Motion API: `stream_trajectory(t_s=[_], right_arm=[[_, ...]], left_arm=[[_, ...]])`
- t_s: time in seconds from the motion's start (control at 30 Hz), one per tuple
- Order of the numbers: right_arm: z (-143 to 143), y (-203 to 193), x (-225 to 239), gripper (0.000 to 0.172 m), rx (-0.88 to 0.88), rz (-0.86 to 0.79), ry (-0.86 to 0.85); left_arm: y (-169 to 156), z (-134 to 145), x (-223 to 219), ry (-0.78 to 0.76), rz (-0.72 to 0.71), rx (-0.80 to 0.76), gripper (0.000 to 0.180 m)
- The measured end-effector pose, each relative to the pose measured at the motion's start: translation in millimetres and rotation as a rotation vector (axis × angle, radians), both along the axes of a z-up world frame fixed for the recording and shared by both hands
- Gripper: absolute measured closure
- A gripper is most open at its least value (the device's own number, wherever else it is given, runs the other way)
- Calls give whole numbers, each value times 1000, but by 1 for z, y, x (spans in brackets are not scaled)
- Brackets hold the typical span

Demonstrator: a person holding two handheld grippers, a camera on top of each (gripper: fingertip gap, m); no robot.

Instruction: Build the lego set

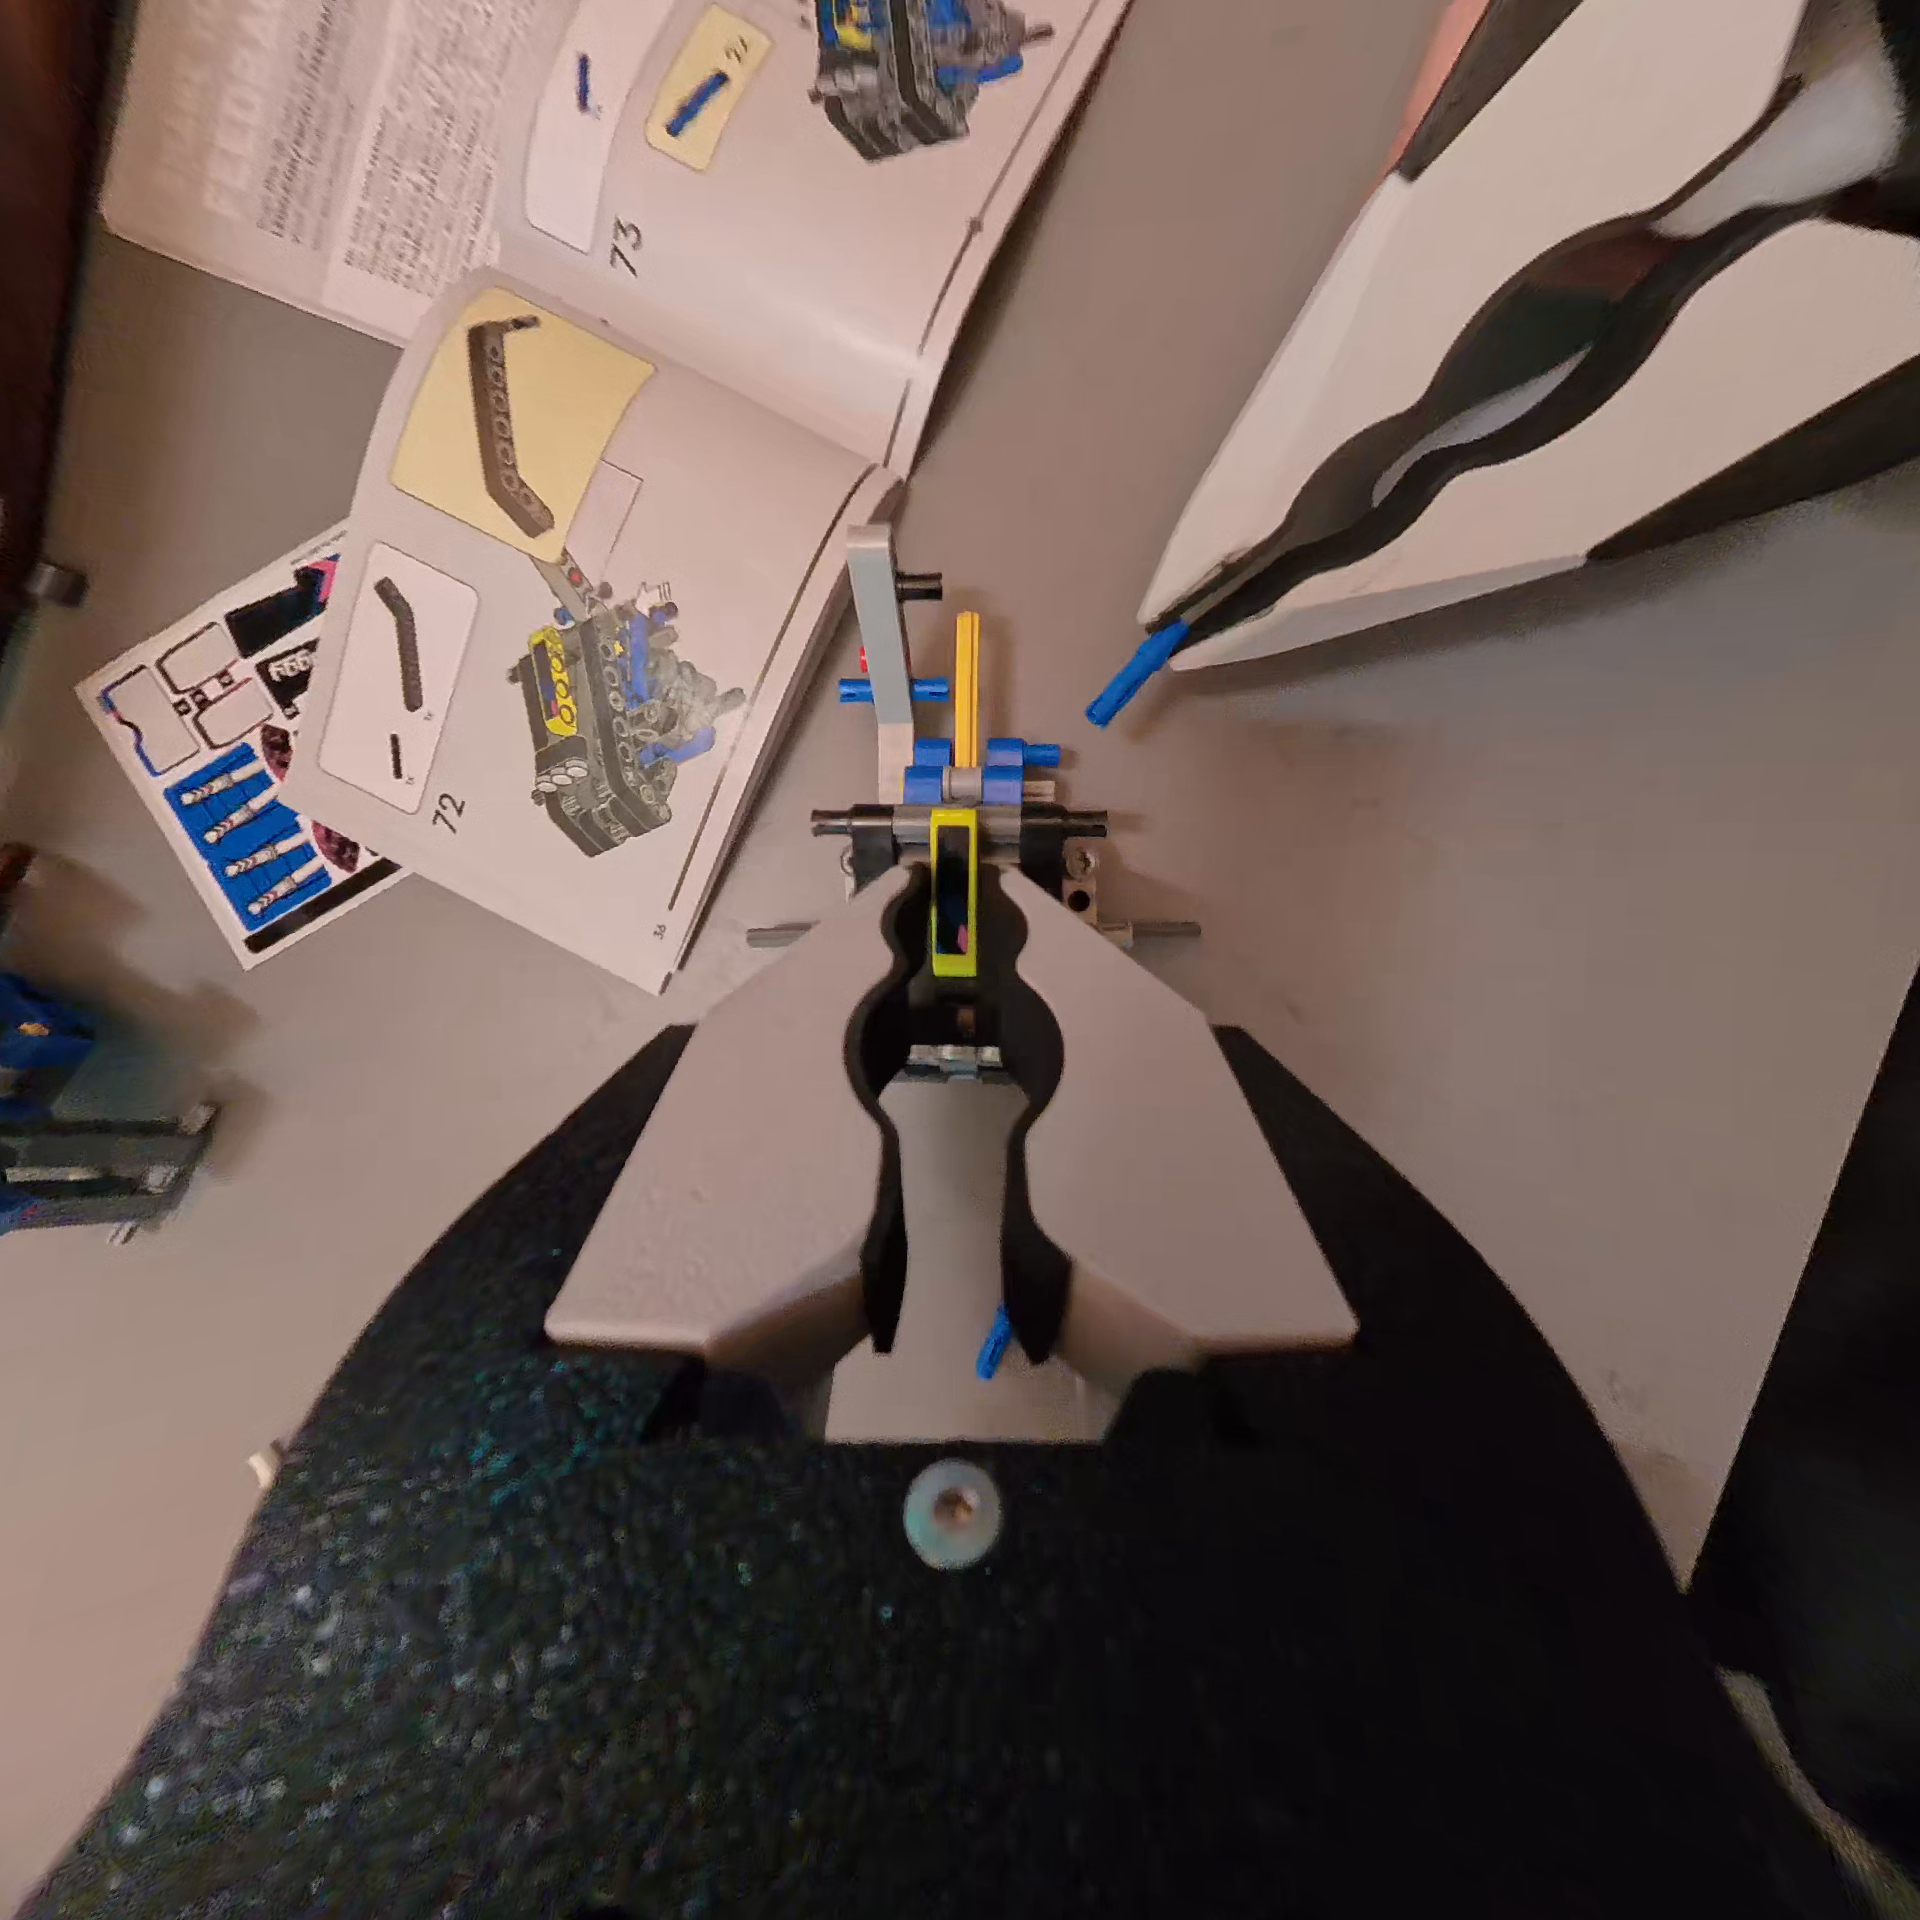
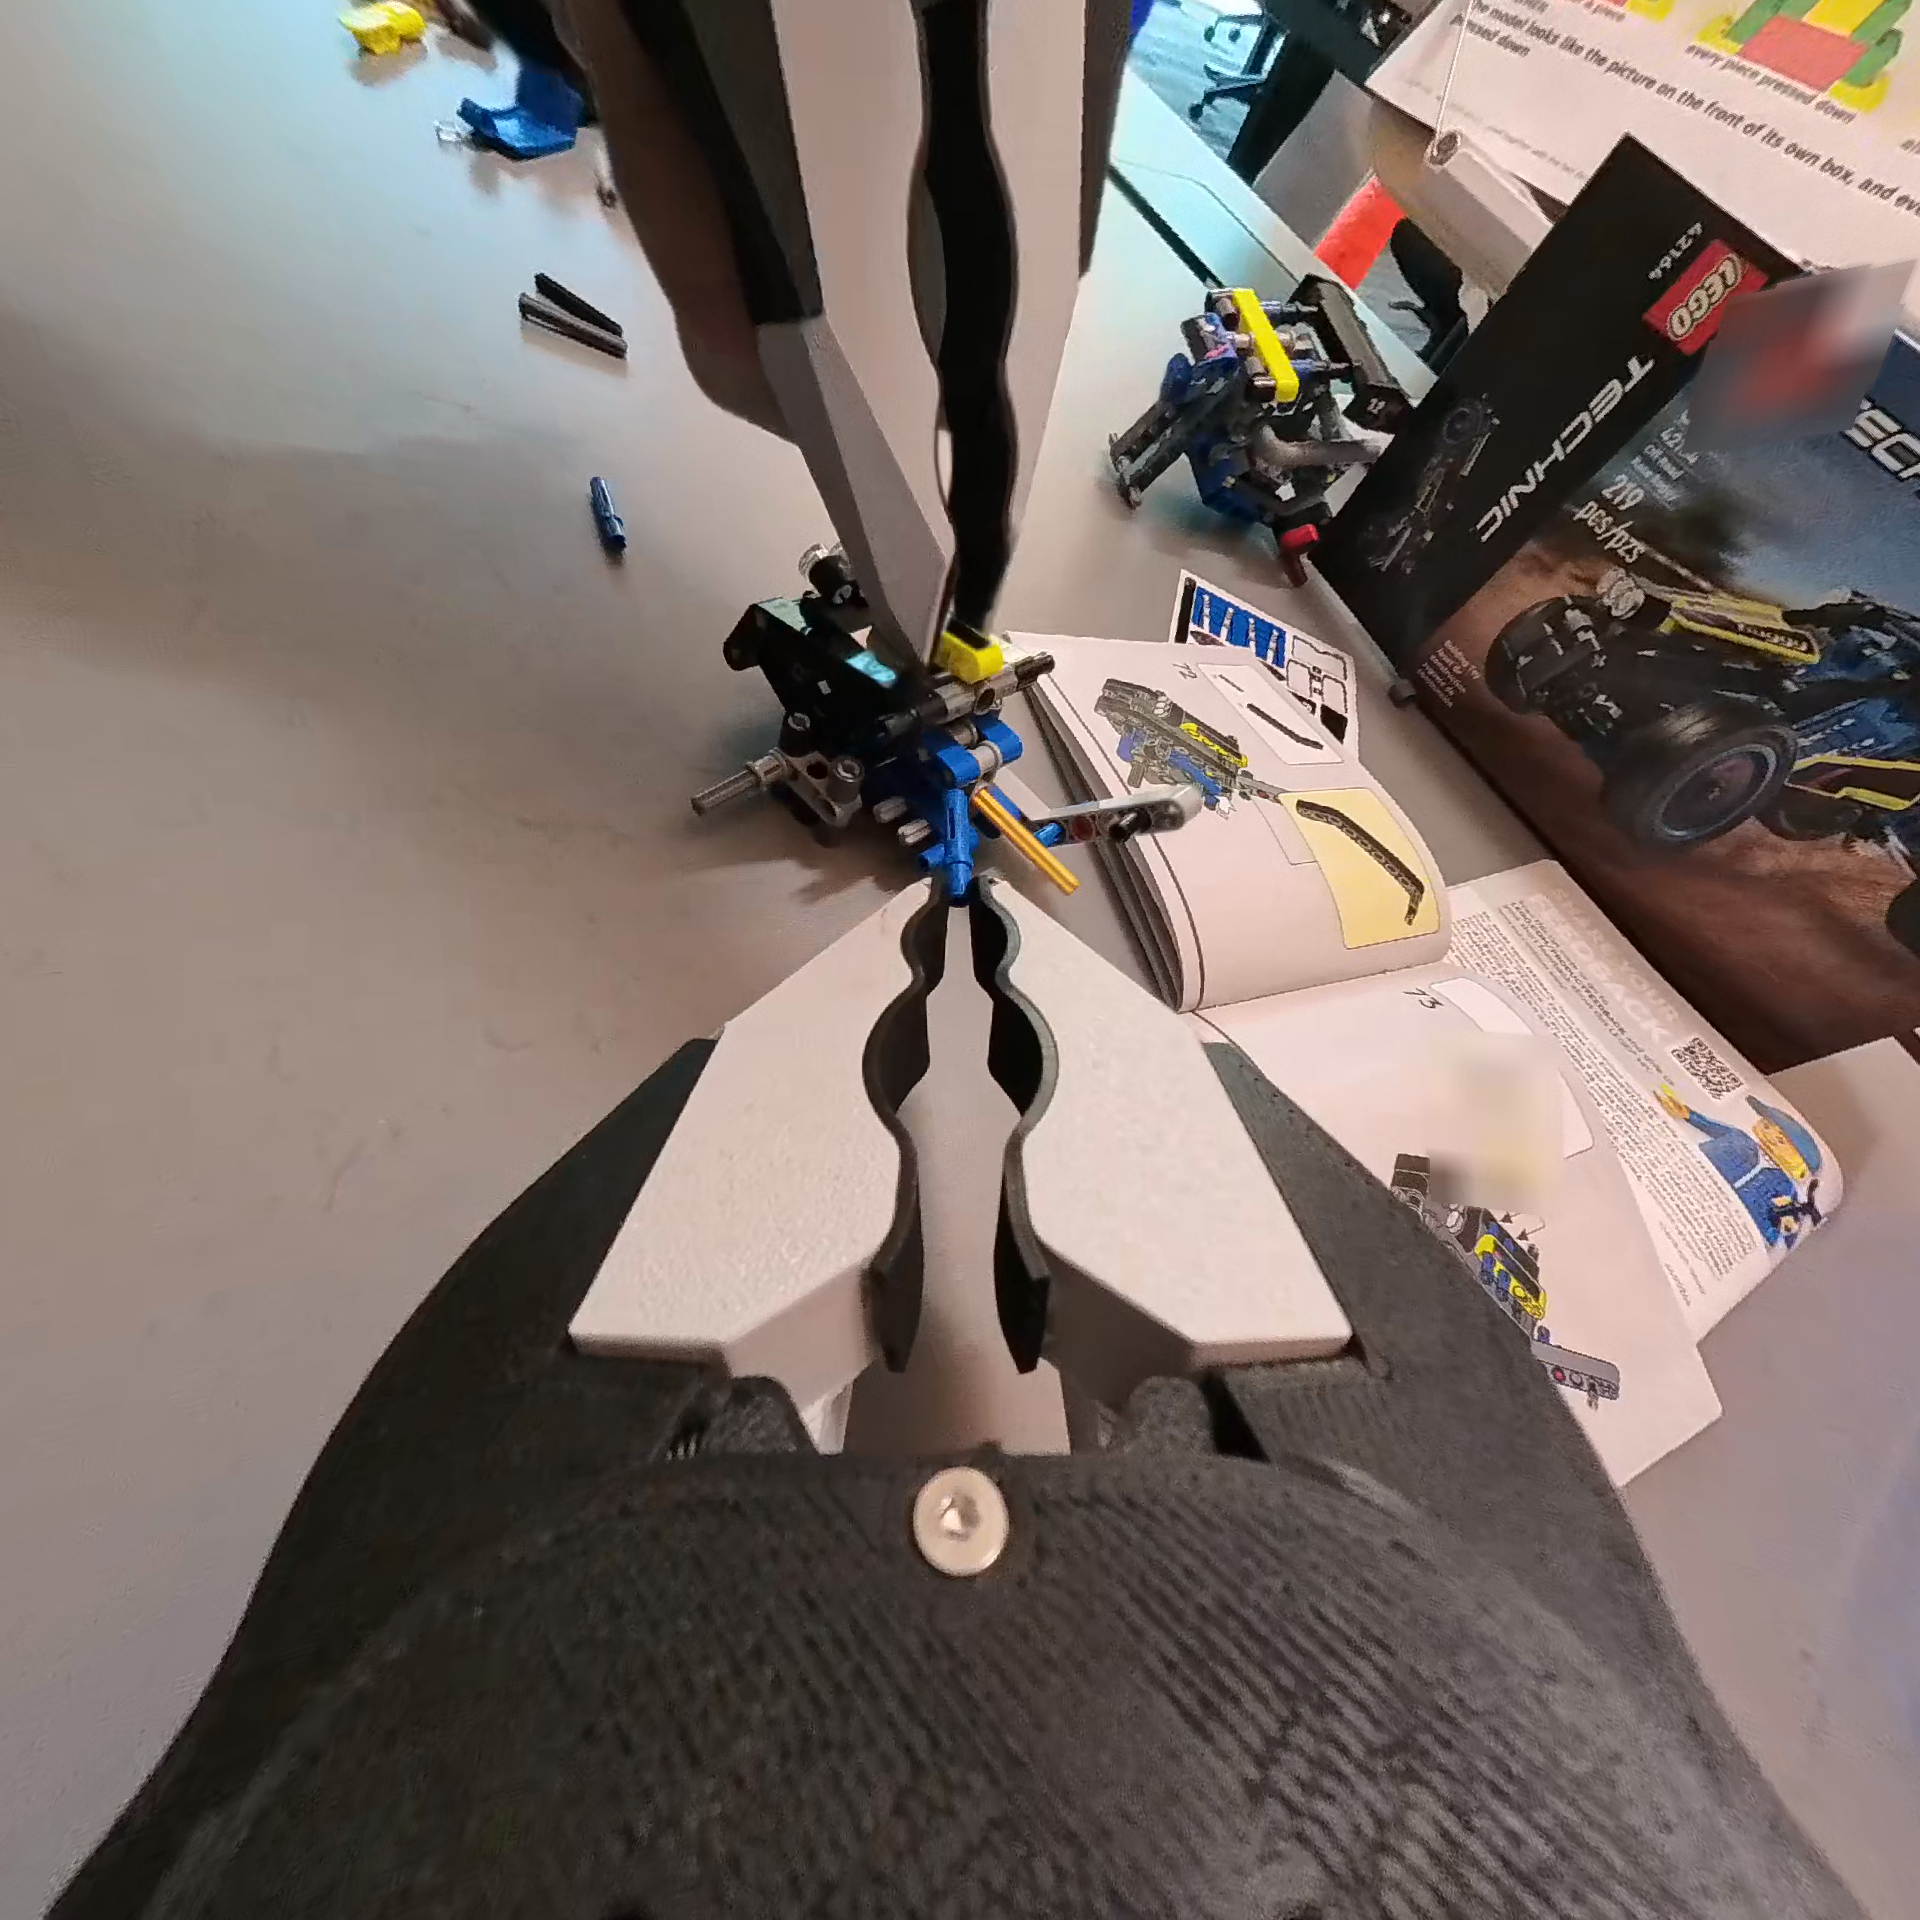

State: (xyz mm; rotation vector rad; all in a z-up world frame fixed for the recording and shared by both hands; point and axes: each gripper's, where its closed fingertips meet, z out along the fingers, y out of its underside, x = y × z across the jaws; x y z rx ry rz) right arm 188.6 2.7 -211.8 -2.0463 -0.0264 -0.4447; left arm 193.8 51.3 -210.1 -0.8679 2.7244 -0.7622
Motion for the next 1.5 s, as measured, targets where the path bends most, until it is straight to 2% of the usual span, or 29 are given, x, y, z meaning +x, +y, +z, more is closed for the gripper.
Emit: stream_trajectory(t_s=[0.03, 0.07, 0.13, 0.2, 0.33, 0.43, 0.5, 0.63, 0.73, 0.9, 0.97, 1.2, 1.5], right_arm=[[0, 0, 0, 169, 2, 0, 1], [1, 0, 0, 169, 8, -2, 1], [3, -1, 1, 169, 17, -7, 2], [2, -1, 2, 169, 14, -10, 2], [2, -1, 2, 169, 14, -15, -4], [7, -2, 4, 170, 45, -23, 14], [11, -2, 4, 170, 74, -23, 26], [13, -1, 3, 170, 94, -34, 46], [17, 4, -2, 170, 125, -47, 100], [23, 13, -2, 170, 160, -117, 185], [27, 15, -2, 170, 180, -144, 241], [15, 21, -5, 170, 136, -170, 373], [13, 29, -5, 170, 205, -186, 483]], left_arm=[[0, 4, 2, -31, 13, -34, 168], [1, 11, 3, -71, 22, -70, 160], [4, 23, 4, -173, 18, -139, 157], [13, 26, 3, -269, 23, -180, 147], [22, -6, -17, -202, 58, -254, 123], [22, -18, -14, -219, 100, -285, 118], [18, -19, -11, -236, 103, -315, 120], [10, -23, -8, -217, 87, -335, 139], [9, -19, -7, -192, 118, -331, 139], [14, -8, -5, -78, 254, -198, 139], [14, -2, -7, -62, 264, -135, 139], [7, 8, -4, -154, 264, -13, 139], [1, 5, -4, -224, 281, -8, 139]])
